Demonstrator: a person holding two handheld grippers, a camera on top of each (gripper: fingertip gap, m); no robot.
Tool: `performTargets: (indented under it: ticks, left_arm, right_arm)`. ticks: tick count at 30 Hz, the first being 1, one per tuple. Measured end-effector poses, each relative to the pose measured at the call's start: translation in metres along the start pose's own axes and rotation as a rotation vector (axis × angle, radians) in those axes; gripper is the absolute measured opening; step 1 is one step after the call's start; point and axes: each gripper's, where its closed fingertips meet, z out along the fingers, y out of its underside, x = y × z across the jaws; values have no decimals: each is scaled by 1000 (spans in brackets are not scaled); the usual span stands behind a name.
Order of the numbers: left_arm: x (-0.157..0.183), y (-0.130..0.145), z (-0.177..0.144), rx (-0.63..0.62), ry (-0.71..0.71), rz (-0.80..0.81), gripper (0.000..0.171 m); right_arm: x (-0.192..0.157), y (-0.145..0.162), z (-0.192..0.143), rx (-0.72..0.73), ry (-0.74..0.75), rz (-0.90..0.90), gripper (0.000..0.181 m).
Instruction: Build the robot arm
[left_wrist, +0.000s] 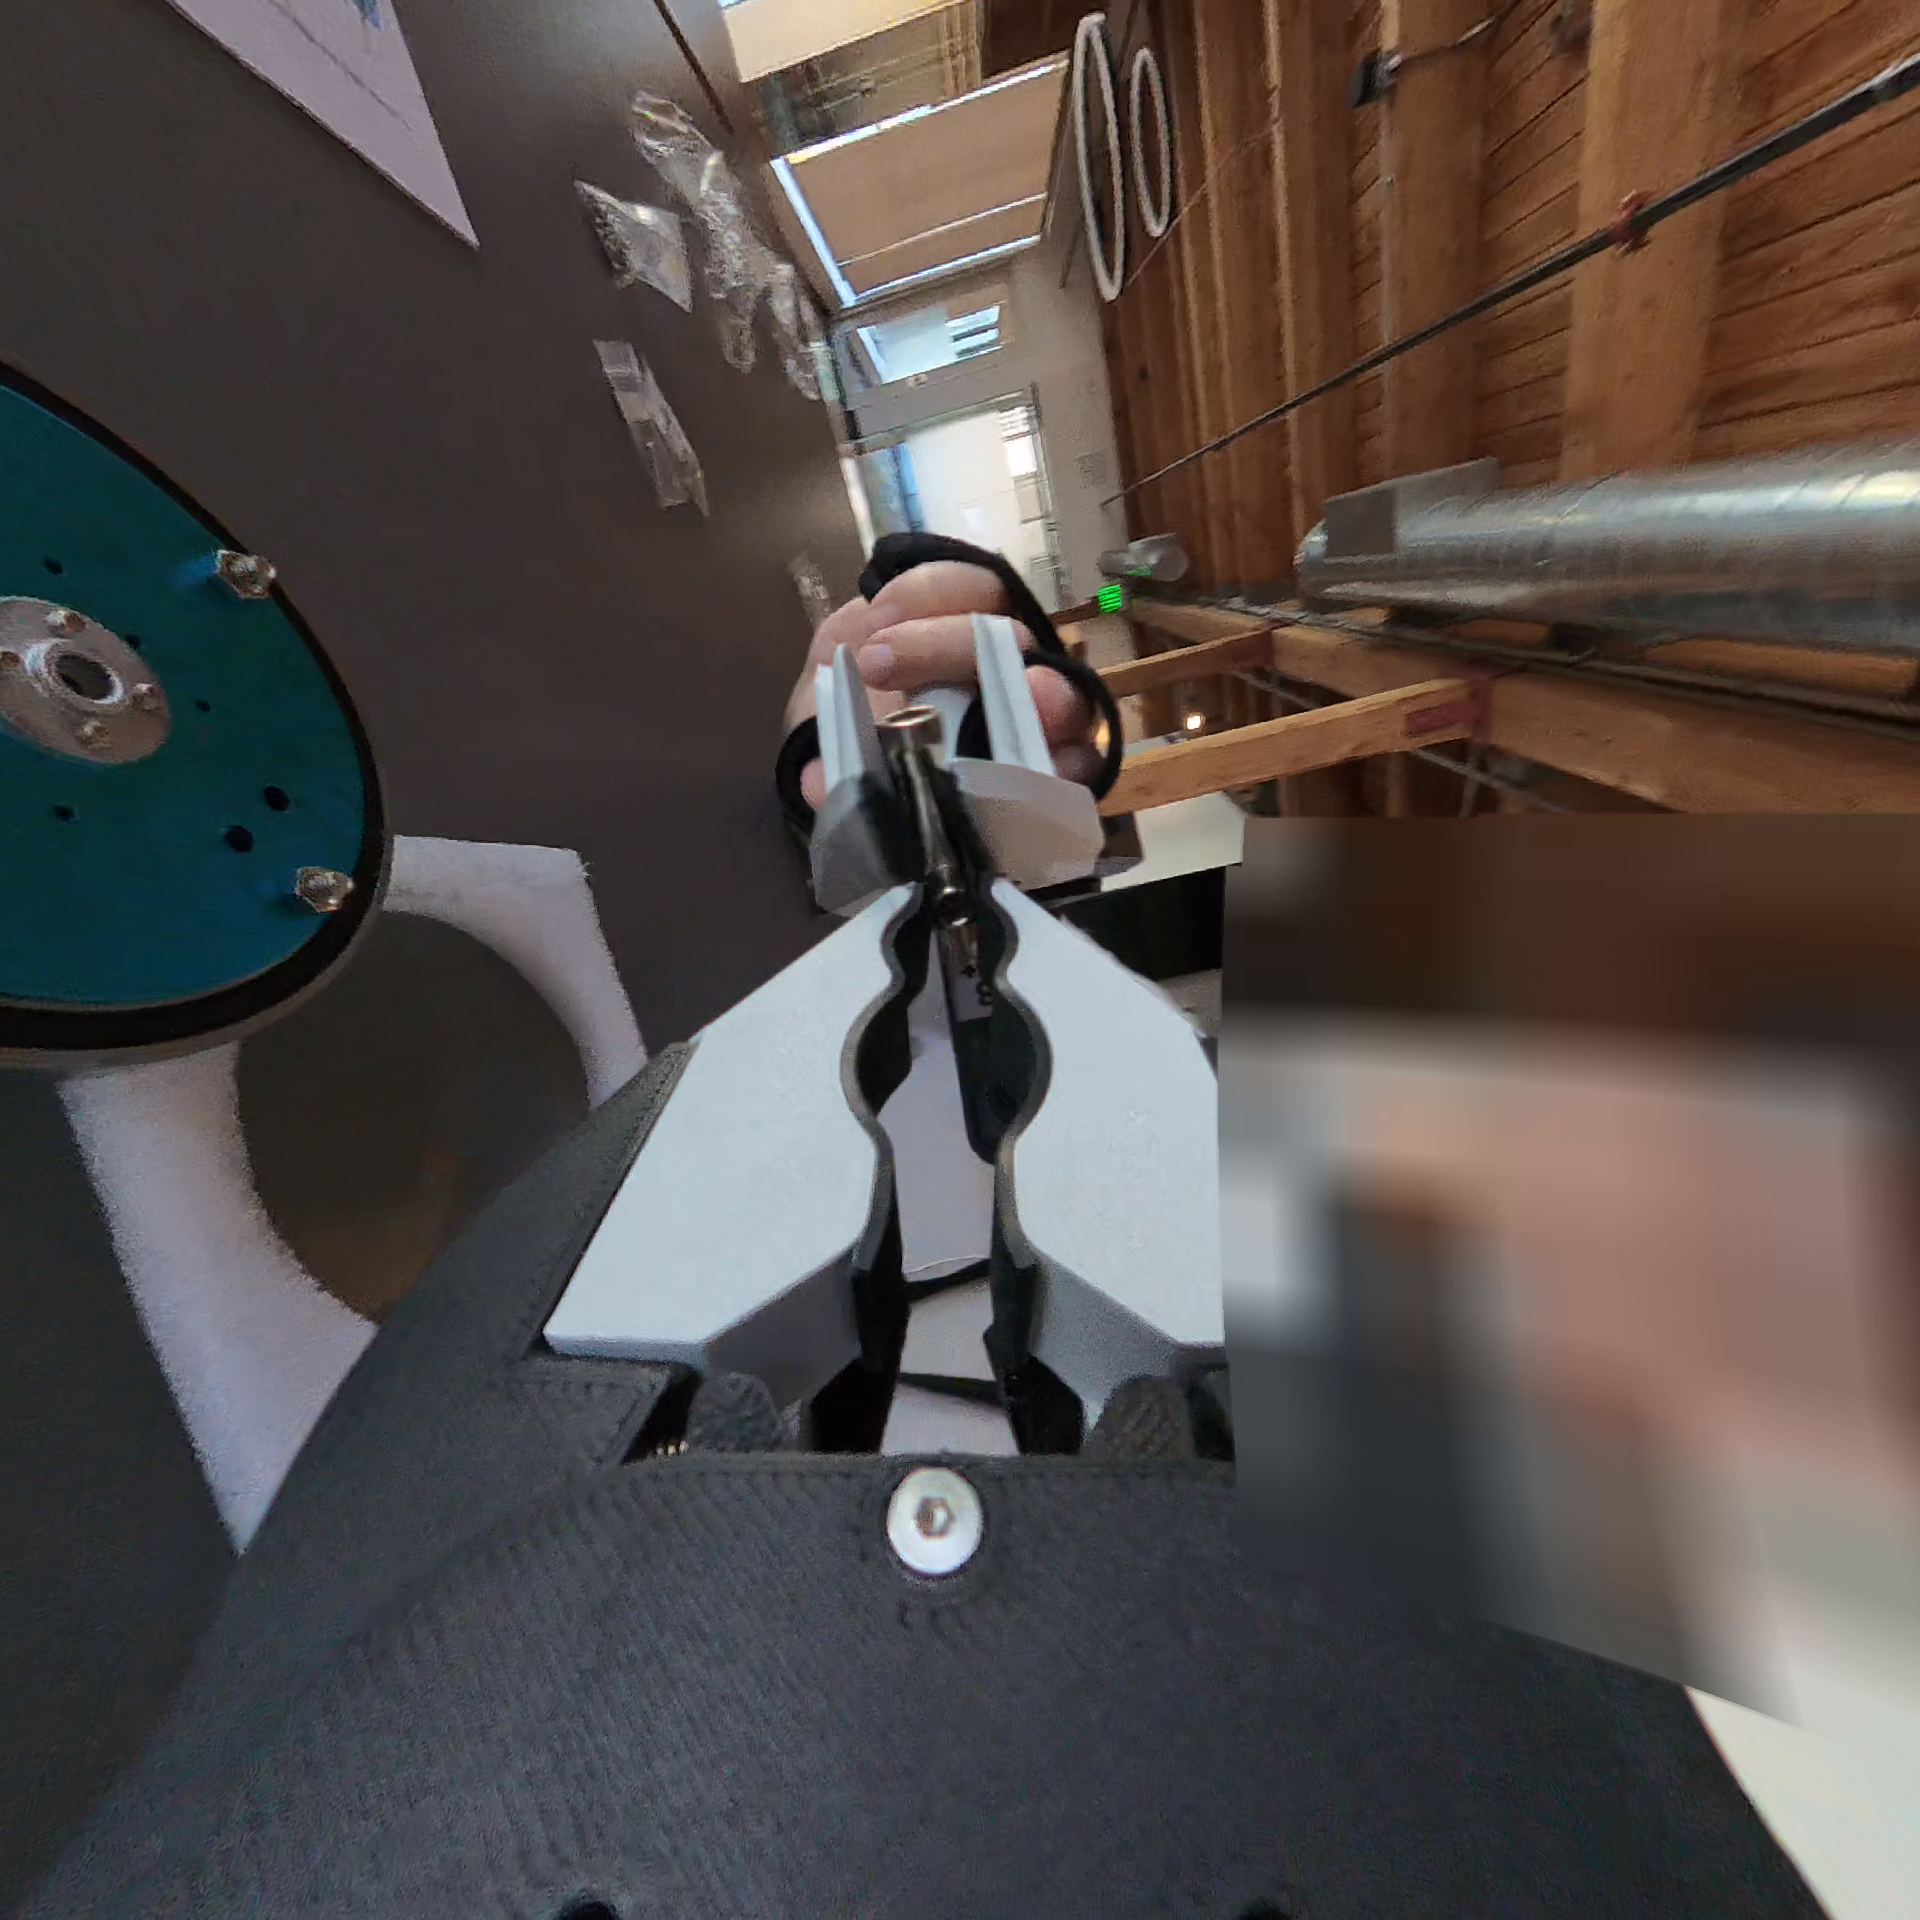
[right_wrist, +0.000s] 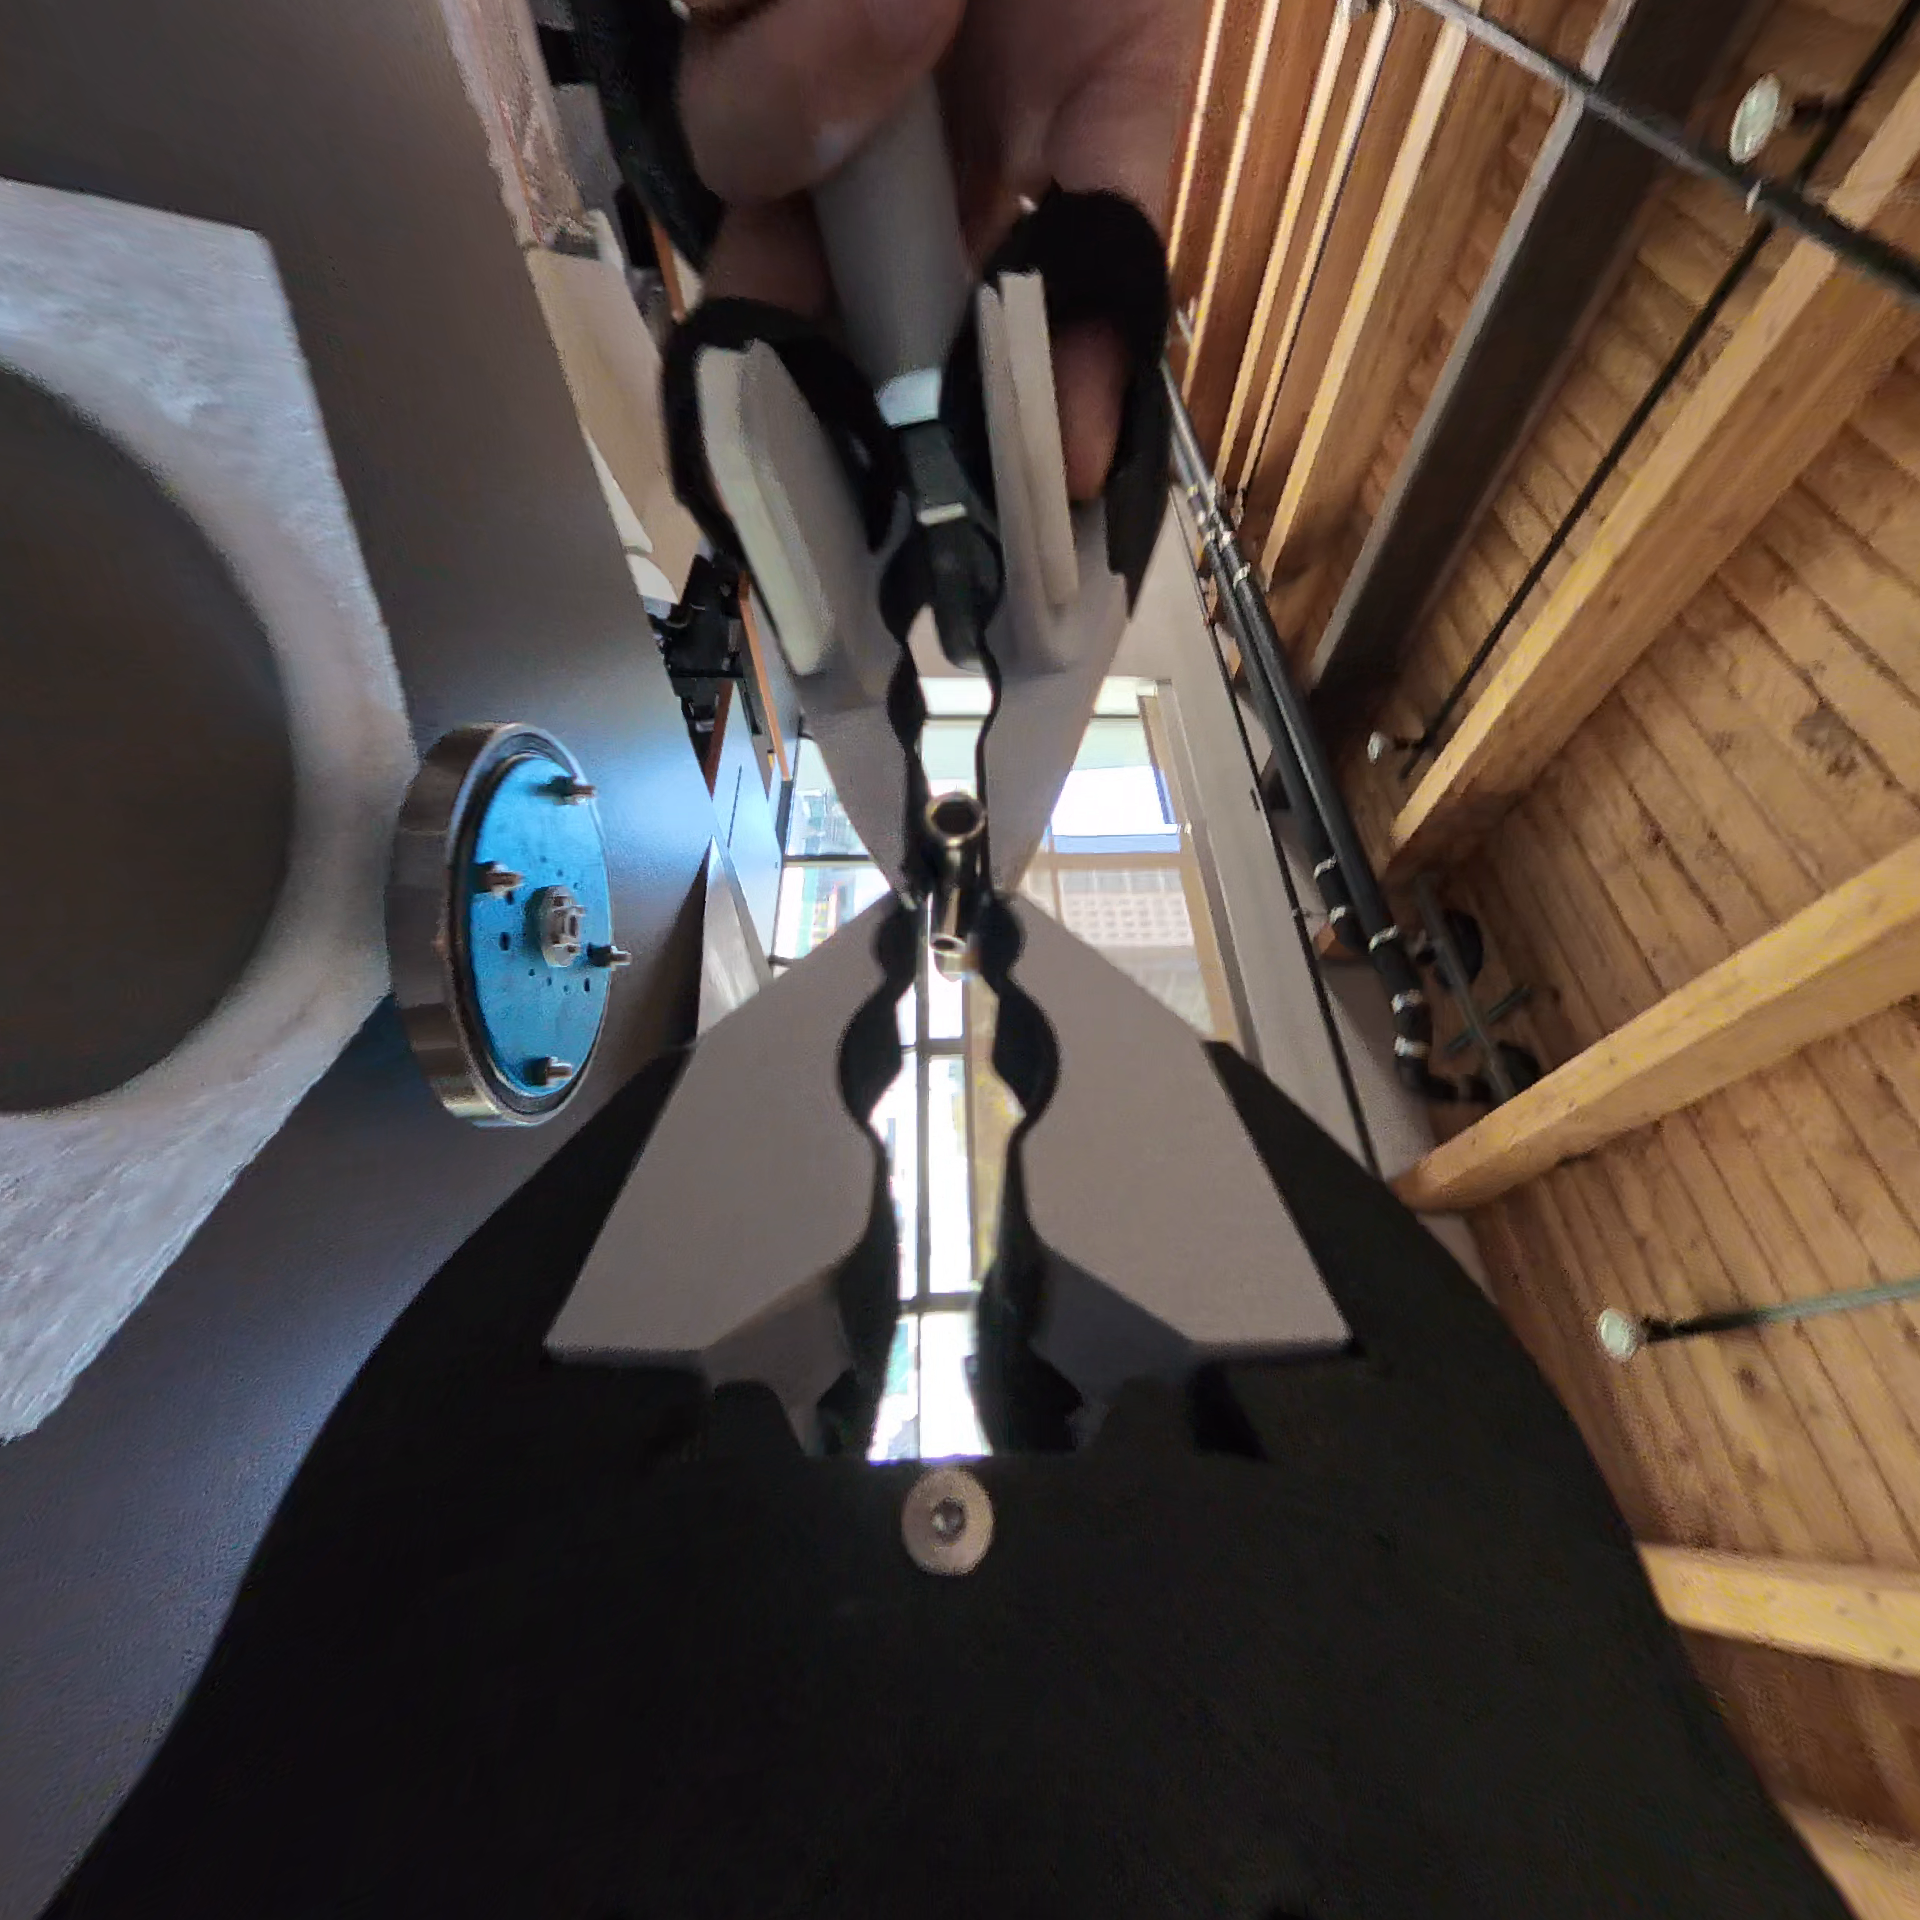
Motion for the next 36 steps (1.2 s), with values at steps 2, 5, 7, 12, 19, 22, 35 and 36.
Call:
performTargets:
  ticks: [2,5,7,12,19,22,35,36]
  left_arm:
    - [4,-5,-7,0,63,-16,11]
    - [10,-15,-26,54,104,102,17]
    - [9,-18,-42,96,66,298,21]
    - [-36,-34,-62,225,-399,883,30]
    - [-50,-30,-47,206,-489,1031,24]
    - [-55,-31,-45,191,-531,1050,17]
    - [-68,-24,-36,53,-561,1115,6]
    - [-67,-24,-36,58,-559,1119,3]
  right_arm:
    - [0,4,4,-10,-35,88,7]
    - [-8,15,6,1,-153,408,6]
    - [-24,9,8,73,-380,806,6]
    - [-35,-2,21,220,-811,1546,6]
    - [-76,-3,18,152,-1026,1555,6]
    - [-84,-2,17,140,-1017,1450,6]
    - [-91,-3,18,172,-1015,1406,7]
    - [-91,-4,18,177,-1017,1409,7]
